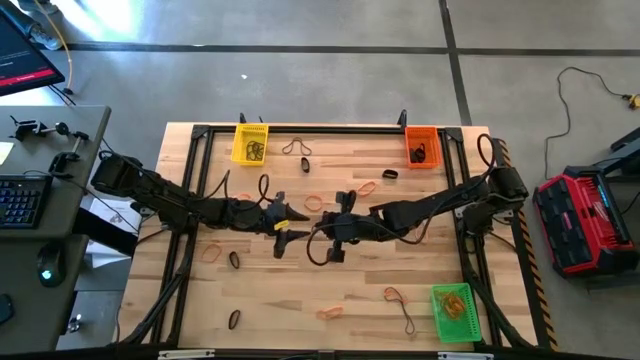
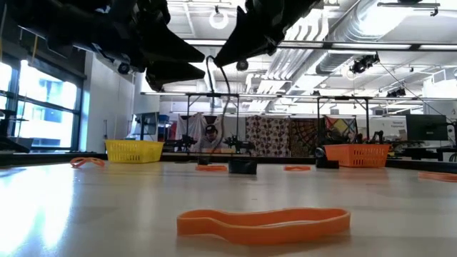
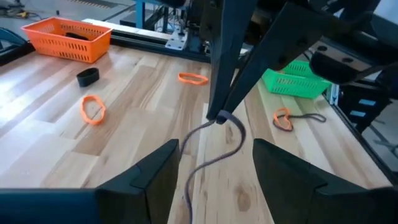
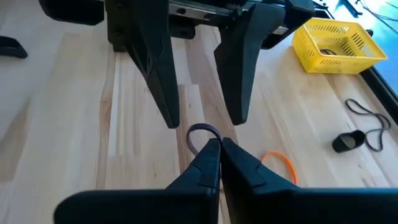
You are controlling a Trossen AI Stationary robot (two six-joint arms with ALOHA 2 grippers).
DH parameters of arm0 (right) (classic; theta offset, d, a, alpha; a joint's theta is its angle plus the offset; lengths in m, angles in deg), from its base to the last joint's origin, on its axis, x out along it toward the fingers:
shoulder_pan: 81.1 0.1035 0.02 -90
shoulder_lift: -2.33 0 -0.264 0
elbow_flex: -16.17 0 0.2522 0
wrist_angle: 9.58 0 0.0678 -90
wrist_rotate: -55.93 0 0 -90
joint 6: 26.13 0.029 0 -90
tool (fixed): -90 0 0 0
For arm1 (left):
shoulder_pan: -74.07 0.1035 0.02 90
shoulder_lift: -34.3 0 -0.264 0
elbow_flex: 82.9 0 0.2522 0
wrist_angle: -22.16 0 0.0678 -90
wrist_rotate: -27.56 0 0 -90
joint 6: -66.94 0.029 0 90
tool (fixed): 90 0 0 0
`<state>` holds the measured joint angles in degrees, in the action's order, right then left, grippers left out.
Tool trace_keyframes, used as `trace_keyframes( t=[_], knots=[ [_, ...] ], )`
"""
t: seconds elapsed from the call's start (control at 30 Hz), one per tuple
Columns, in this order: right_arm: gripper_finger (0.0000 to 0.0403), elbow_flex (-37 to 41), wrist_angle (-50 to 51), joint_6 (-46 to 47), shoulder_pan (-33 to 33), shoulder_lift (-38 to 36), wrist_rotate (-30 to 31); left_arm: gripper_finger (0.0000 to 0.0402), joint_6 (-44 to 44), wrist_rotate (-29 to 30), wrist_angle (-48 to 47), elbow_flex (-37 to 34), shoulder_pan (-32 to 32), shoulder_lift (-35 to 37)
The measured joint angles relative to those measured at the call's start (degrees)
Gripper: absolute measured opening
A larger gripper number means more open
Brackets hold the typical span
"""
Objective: Sort rubber bands into baskets
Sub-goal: Put the purple rubber band into the yellow bin
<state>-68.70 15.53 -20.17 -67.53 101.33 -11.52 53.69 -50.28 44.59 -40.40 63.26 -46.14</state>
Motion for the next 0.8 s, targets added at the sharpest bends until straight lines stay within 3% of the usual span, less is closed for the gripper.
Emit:
trace_keyframes(
  t=[0.8],
  knots=[
    [0.0000,0.00,-4.01,0.02,-0.07,0.00,0.04,0.0193,0.83,0.82,0.17,2.76,-0.79,-0.04]
  ],
)
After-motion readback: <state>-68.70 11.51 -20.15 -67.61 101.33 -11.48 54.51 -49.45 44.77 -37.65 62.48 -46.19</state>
